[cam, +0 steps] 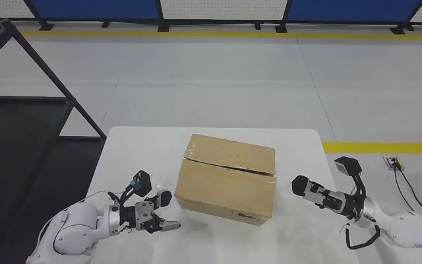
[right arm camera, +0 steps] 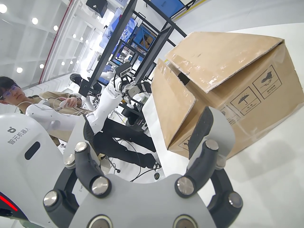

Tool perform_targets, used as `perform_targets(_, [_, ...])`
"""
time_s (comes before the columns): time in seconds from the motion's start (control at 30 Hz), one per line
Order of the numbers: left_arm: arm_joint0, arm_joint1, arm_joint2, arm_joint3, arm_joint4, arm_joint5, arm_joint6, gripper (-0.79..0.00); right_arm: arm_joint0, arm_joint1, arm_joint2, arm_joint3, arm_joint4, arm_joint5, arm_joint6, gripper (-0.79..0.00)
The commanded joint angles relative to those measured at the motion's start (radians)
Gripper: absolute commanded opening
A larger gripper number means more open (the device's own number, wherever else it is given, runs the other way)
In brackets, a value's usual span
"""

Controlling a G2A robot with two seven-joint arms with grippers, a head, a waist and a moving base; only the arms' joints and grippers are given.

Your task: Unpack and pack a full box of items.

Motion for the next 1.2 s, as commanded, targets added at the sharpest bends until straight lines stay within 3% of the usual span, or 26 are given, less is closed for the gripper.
perform_targets(0.0, [-0.005,0.010,0.011,0.005,-0.006,-0.003,0.003,0.000,0.001,0.001,-0.002,-0.001,-0.002,0.002,0.002,0.000])
perform_targets(0.37, [-0.038,0.050,0.068,0.023,-0.025,-0.026,0.026,0.000,0.009,0.006,-0.017,-0.009,-0.005,0.003,0.008,0.000])
perform_targets(0.77, [-0.070,0.046,0.111,0.045,0.090,0.036,0.140,0.000,-0.013,0.014,-0.006,-0.007,0.005,-0.018,0.006,0.000])
perform_targets(1.17, [-0.092,0.047,0.174,0.053,0.102,0.024,0.154,0.000,-0.024,0.019,-0.013,-0.009,0.016,-0.024,0.013,0.000])
